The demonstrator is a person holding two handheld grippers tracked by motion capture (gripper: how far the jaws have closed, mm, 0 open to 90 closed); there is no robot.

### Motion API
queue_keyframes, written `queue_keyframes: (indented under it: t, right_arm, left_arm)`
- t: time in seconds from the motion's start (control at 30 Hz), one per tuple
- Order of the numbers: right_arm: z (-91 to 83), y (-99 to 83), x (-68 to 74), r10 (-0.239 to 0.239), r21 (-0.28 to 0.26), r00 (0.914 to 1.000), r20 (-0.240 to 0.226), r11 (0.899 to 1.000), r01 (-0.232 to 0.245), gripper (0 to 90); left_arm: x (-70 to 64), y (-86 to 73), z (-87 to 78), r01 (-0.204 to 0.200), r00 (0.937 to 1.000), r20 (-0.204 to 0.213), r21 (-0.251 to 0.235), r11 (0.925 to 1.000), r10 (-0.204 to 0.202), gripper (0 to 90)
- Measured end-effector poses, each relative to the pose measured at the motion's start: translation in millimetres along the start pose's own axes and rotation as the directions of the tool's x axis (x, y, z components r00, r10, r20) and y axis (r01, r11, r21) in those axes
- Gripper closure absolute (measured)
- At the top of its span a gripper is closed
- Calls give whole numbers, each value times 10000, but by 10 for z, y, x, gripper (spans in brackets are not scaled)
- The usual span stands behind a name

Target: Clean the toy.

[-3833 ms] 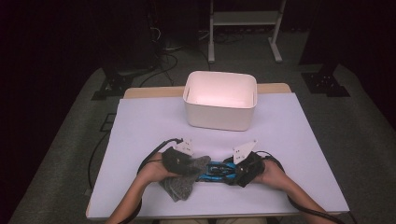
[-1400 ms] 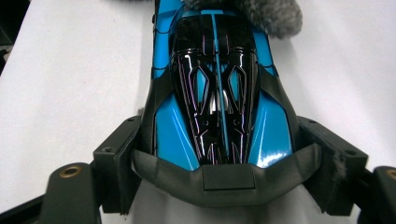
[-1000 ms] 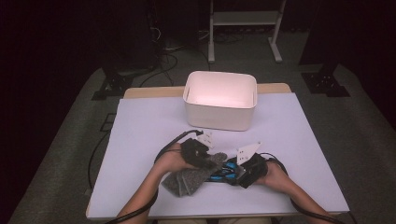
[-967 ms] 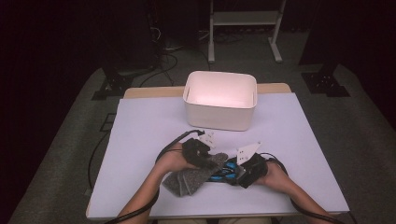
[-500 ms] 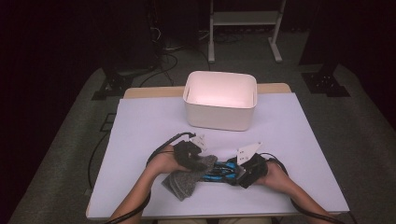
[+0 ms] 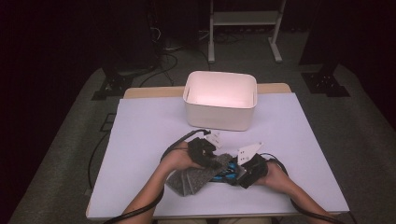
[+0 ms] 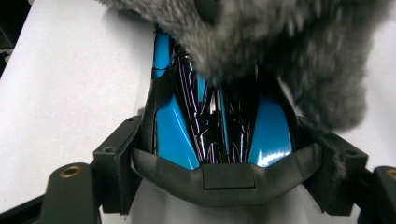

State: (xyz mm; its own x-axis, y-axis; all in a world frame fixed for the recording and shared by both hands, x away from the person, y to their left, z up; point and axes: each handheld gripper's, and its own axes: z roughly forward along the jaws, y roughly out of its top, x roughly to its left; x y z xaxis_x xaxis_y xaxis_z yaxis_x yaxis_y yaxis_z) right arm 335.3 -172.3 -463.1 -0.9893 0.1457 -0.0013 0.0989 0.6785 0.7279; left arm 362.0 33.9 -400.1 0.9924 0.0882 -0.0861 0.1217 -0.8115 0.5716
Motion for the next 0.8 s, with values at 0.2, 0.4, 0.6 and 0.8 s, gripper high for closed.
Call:
queue_keyframes:
  t: [0.2,0.4,0.6,0.8]
  right_arm:
    - [1,0,-2,-52,0,10000,8,10000,52,227]
    - [2,0,3,26,-31,10000,-35,10000,-26,227]
    - [1,-8,-3,-37,-59,10000,-2,10000,37,227]
    - [-1,-15,-4,-35,-105,10000,-15,9999,35,227]
  left_arm:
    - [14,-87,-58,193,9998,-30,155,9997,-192,749]
    - [19,-246,-134,540,9983,-247,517,9972,-528,745]
    - [36,-292,-146,692,9974,-248,434,9967,-682,746]
    - [50,-124,-91,363,9992,-157,571,9977,-355,746]
